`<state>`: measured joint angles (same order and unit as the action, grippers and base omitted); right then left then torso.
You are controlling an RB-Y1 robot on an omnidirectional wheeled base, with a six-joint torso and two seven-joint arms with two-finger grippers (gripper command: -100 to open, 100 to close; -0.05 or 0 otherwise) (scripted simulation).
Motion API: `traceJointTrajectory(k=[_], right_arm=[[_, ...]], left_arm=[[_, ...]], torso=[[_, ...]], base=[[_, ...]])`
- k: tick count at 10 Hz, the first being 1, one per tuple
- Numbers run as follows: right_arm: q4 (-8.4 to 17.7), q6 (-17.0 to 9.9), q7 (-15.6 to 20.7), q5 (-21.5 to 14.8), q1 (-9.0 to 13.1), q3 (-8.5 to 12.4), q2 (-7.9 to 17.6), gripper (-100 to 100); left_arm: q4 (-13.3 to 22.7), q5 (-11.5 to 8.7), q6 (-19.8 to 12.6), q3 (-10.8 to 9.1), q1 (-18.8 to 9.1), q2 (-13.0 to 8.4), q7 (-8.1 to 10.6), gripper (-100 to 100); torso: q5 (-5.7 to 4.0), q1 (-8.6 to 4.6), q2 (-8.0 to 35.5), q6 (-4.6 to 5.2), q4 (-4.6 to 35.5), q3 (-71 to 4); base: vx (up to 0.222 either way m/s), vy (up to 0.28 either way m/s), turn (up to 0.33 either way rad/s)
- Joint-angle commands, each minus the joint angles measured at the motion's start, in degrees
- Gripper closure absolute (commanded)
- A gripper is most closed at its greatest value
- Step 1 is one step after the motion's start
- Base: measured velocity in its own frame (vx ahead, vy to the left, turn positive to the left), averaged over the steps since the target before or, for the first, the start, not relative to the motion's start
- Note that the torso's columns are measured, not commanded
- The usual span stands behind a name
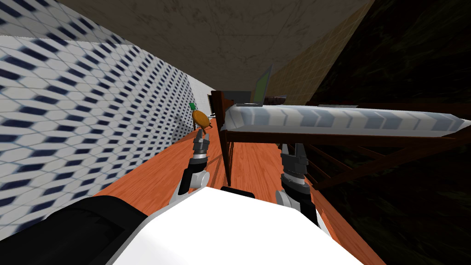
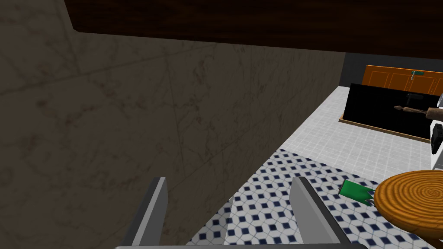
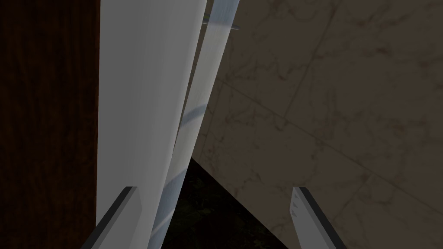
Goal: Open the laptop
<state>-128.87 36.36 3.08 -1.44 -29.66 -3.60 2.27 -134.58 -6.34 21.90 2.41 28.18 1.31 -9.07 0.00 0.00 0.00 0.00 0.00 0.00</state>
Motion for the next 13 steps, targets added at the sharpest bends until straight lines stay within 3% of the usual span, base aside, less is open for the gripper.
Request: traceJointTrajectory(k=[1, 9, 10, 12, 13], right_arm=[[0.0, 0.0, 0.0, 0.0, 0.0, 0.0, 0.0, 0], [0.0, 0.0, 0.0, 0.0, 0.0, 0.0, 0.0, 0], [1.54, 0.57, 0.33, -1.37, 0.78, 0.3, 2.86, -100], [3.75, 1.33, 0.82, -3.29, 1.99, 0.84, 6.21, -100], [3.75, 1.33, 0.82, -3.29, 1.99, 0.84, 6.71, -100]], left_arm=[[0.0, 0.0, 0.0, 0.0, 0.0, 0.0, 0.0, 0], [0.0, 0.0, 0.0, 0.0, 0.0, 0.0, 0.0, 0], [0.0, 0.0, 0.0, 0.0, 0.0, 0.0, 0.0, 0], [0.01, 0.0, 0.0, -0.01, -0.02, -0.01, 0.0, 0], [0.01, 0.0, -0.01, -0.02, -0.02, -0.02, 0.0, 0]], torso=[[0.0, 0.0, 0.0, 0.0, 0.0, 0.0], [0.0, 0.0, 0.0, 0.0, 0.0, 0.0], [0.0, 0.0, 0.0, 0.0, 0.0, 0.0], [-0.11, -0.46, 0.52, 0.01, 0.12, 0.3], [-0.11, -0.48, 0.33, 0.01, 0.09, 0.21]], base=[[0.0, 0.0, 0.0], [0.0, 0.0, 0.0], [-0.107, -0.086, 0.121], [-0.173, -0.172, 0.143], [-0.112, -0.144, 0.045]])
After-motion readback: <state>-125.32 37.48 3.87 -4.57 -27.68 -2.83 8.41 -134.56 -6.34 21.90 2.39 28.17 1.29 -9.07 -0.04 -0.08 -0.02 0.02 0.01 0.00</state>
